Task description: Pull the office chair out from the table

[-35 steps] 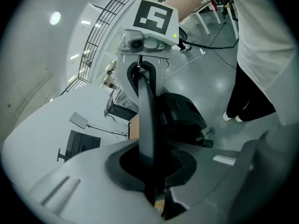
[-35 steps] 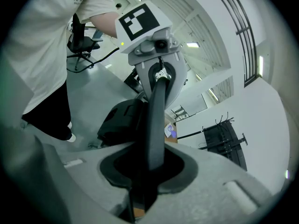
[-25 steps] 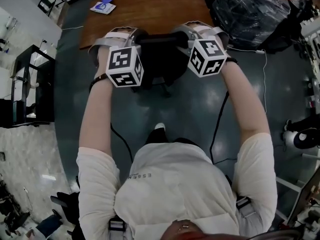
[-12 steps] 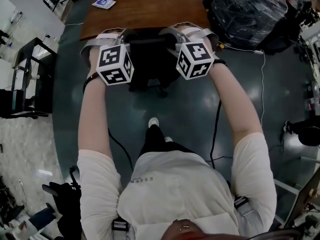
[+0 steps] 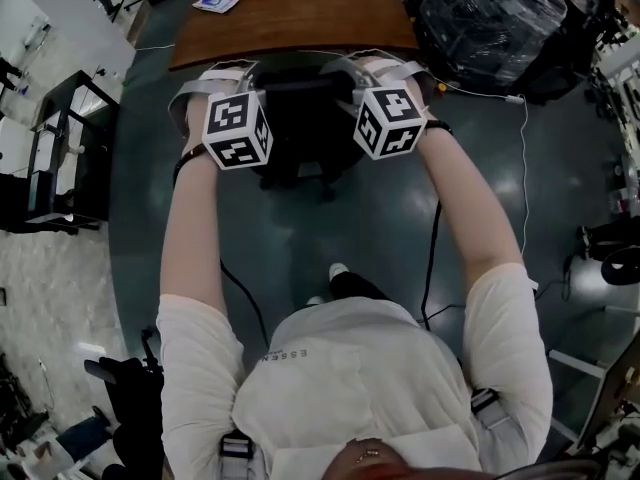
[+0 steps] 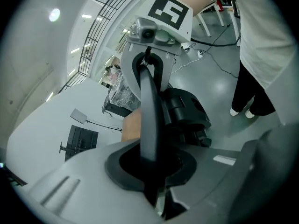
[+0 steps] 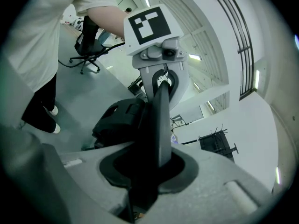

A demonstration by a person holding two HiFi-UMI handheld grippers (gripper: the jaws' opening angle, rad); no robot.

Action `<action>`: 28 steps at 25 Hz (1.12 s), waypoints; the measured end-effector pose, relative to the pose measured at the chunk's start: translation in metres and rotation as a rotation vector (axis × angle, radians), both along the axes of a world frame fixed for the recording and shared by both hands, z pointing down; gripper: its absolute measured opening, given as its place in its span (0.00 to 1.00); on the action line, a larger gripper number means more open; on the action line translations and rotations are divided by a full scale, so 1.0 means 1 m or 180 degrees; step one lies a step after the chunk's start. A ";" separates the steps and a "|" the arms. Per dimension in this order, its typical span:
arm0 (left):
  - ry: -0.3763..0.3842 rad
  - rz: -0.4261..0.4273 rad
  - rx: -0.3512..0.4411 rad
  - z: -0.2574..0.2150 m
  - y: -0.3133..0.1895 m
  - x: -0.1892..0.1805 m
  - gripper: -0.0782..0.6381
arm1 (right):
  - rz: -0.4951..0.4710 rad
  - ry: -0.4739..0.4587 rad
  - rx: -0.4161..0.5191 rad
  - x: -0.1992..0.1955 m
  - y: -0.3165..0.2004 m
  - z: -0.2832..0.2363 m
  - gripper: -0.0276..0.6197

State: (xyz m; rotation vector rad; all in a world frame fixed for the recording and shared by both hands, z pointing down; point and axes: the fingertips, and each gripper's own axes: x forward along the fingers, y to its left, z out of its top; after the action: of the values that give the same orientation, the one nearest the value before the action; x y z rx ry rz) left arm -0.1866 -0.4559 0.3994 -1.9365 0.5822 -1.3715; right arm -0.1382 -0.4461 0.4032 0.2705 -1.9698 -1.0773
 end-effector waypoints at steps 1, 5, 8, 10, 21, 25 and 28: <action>-0.0005 0.0004 -0.0008 0.001 0.006 0.000 0.19 | 0.0010 0.0001 0.0000 0.000 0.005 0.000 0.17; -0.0024 0.0022 -0.0034 0.000 0.029 -0.001 0.19 | 0.0063 0.0008 -0.0017 -0.001 0.029 -0.001 0.17; -0.0011 0.0056 0.0006 0.002 0.051 -0.004 0.18 | 0.0078 -0.0013 0.0041 -0.004 0.050 0.001 0.17; -0.0007 0.0063 0.0042 0.002 0.063 -0.008 0.18 | 0.0048 -0.0053 0.0077 -0.009 0.062 0.000 0.18; 0.0026 0.0110 0.0135 0.000 0.132 -0.006 0.17 | 0.0027 -0.0077 -0.0020 -0.007 0.134 -0.001 0.18; 0.0027 0.0099 0.0141 0.002 0.150 -0.003 0.17 | 0.0027 -0.0088 -0.0009 -0.003 0.152 0.000 0.18; -0.0004 0.0045 0.0140 0.003 0.158 -0.004 0.17 | 0.0044 -0.0132 0.0015 -0.005 0.164 -0.004 0.19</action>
State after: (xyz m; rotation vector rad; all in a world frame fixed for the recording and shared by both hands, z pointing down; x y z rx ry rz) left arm -0.1908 -0.2981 0.4028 -1.9013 0.5922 -1.3402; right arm -0.1432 -0.2823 0.3992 0.3109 -1.9995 -1.0755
